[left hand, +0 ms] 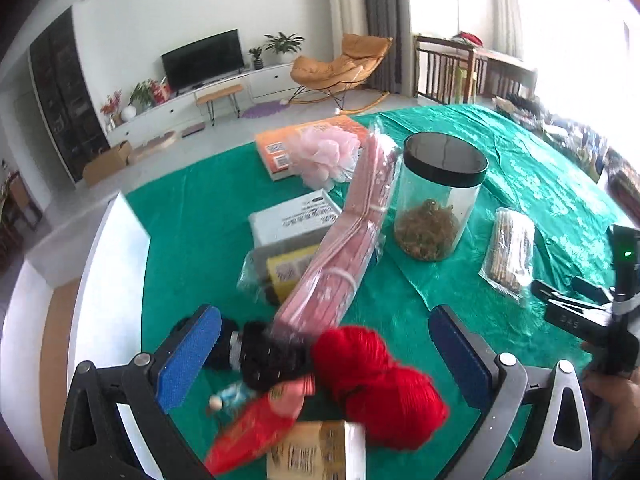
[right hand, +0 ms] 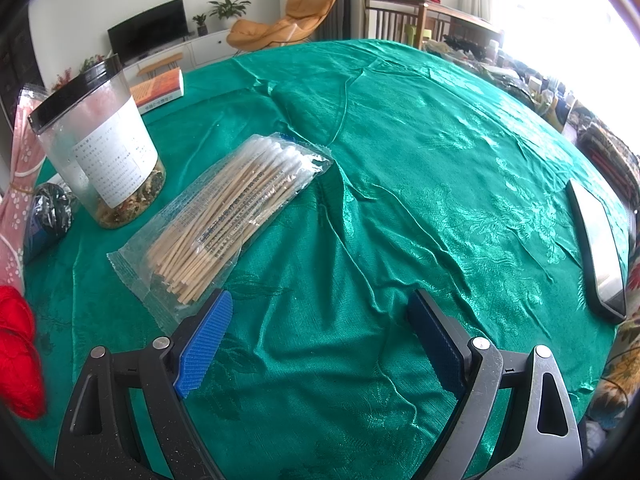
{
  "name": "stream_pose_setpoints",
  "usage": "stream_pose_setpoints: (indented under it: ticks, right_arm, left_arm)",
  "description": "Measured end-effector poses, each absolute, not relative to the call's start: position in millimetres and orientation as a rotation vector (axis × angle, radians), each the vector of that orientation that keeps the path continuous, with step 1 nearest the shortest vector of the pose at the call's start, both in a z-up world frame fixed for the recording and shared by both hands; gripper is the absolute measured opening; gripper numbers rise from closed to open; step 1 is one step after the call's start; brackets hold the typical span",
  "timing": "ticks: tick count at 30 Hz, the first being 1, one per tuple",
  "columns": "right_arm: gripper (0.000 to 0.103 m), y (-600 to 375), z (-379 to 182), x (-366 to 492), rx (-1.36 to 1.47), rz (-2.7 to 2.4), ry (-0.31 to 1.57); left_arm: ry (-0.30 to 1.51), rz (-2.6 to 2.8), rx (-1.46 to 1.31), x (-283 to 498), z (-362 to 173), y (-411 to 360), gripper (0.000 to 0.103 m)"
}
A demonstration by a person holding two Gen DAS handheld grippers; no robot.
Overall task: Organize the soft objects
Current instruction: 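Grasp the pink floral package with left tool while right tool grasps the cotton swab bag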
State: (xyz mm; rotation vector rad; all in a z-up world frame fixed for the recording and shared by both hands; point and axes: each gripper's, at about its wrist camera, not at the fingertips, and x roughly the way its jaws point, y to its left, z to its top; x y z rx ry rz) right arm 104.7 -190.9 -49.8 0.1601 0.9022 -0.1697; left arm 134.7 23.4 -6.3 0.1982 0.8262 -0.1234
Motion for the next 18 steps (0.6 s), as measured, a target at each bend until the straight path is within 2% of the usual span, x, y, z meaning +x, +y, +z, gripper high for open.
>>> stream_pose_setpoints:
  ticks: [2,4,6,8,10,11,12,13,14,15,16,18]
  right_arm:
    - [0.091,-203.9,-45.0,100.3,0.271,-0.120,0.867]
    - [0.091,-216.4,-38.7,94.7,0.393,-0.058,0.810]
    - [0.091,-219.1,-31.8,95.4,0.455,-0.011,0.769]
    - [0.091,-212.2,-29.4,112.6,0.485,0.051,0.809]
    - [0.091,-196.2,-31.1,140.5,0.458,0.088,0.883]
    - [0.091,-186.8,-36.2,156.8,0.416,0.078,0.939]
    - [0.092,-178.0,-42.2,171.7,0.363,0.053,1.002]
    - [0.089,-168.9,-38.7,178.9,0.277,0.030,0.991]
    - [0.086,-161.1,-39.7,187.5,0.220,0.055,1.017]
    - [0.070,-156.8,-39.6,193.3,0.157,0.045,1.039]
    - [0.043,-157.2,-35.4,196.8,0.134,0.054,1.032]
    - [0.037,-170.1,-29.6,206.5,0.177,0.079,1.057]
  left_arm:
    - [0.862,-0.124,0.277,169.0,-19.8,7.6,0.098]
    - [0.918,-0.118,0.317,192.5,-35.9,1.3,0.082]
    - [0.955,-0.108,0.353,209.9,-51.4,-4.8,0.070]
    - [0.945,-0.088,0.407,219.0,-61.1,-12.1,0.065]
    - [0.914,-0.080,0.434,219.5,-58.7,-15.6,0.038]
    - [0.907,-0.074,0.419,219.1,-53.8,-14.7,0.037]
    - [0.905,-0.092,0.371,219.6,-46.3,-10.3,0.032]
    - [0.902,-0.111,0.318,220.2,-38.6,-4.9,0.030]
    - [0.899,-0.125,0.270,219.1,-30.3,4.3,0.030]
    - [0.895,-0.146,0.214,218.7,-21.8,13.1,0.030]
    - [0.892,-0.172,0.154,217.1,-13.8,22.7,0.030]
    - [0.885,-0.206,0.044,215.9,0.4,40.0,0.030]
